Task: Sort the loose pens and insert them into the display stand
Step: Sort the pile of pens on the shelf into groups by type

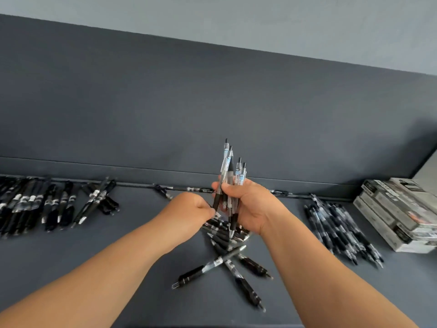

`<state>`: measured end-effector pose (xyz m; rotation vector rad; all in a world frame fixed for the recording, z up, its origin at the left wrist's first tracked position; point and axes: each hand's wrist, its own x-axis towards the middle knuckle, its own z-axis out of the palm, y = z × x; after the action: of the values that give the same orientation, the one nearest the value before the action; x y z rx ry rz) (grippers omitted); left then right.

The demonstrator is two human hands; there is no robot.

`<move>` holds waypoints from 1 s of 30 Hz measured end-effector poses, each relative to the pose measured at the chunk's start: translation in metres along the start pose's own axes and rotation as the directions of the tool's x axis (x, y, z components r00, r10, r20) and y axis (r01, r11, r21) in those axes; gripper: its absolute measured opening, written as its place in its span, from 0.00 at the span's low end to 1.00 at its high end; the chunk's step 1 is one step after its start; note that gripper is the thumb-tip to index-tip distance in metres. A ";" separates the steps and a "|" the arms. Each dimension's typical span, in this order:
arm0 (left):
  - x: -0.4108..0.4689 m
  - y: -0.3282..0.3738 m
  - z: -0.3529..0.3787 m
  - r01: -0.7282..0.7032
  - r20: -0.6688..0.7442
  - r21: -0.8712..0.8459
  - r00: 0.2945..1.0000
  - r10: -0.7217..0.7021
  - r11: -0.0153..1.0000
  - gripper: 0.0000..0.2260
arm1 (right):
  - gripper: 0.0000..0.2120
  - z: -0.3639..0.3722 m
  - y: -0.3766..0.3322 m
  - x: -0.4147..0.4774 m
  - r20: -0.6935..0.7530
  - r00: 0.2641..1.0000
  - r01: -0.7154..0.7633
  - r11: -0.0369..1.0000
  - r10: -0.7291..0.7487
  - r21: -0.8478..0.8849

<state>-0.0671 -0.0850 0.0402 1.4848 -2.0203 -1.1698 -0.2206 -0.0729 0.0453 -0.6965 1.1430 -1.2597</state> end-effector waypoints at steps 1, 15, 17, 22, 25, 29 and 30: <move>0.000 0.007 0.010 -0.011 0.005 0.008 1.000 0.011 1.000 0.08 | 0.07 -0.016 -0.002 -0.004 -0.032 0.999 0.008 1.000 -0.009 -0.017; 0.005 0.047 0.097 -0.015 -0.096 0.171 0.995 0.032 0.985 0.06 | 0.09 -0.201 -0.028 -0.061 -0.467 0.829 -0.138 0.696 -0.308 -0.705; 0.004 0.046 0.100 -0.011 -0.109 0.224 0.993 0.037 0.975 0.07 | 0.07 -0.208 -0.024 -0.061 -0.460 0.806 -0.176 0.592 -0.372 -0.787; 0.003 0.040 0.097 -0.004 -0.160 0.292 0.986 0.053 0.957 0.07 | 0.18 -0.216 -0.008 -0.055 -0.467 0.759 -0.231 0.484 -0.453 -0.844; 0.003 0.033 0.091 -0.003 -0.186 0.292 0.981 0.060 0.956 0.06 | 0.25 -0.215 -0.005 -0.051 -0.444 0.755 -0.280 0.374 -0.483 -0.884; 0.003 0.021 0.082 0.014 -0.203 0.292 0.978 0.048 0.956 0.06 | 0.25 -0.203 0.001 -0.053 -0.390 0.772 -0.377 0.133 -0.502 -0.917; 0.004 0.018 0.079 0.015 -0.204 0.294 0.978 0.048 0.956 0.06 | 0.24 -0.197 0.004 -0.053 -0.350 0.773 -0.378 0.060 -0.529 -0.924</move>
<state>-0.1351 -0.0551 0.0075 1.6460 -2.1205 -0.6901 -0.3975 0.0132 -0.0082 -1.4455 2.7681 -0.4762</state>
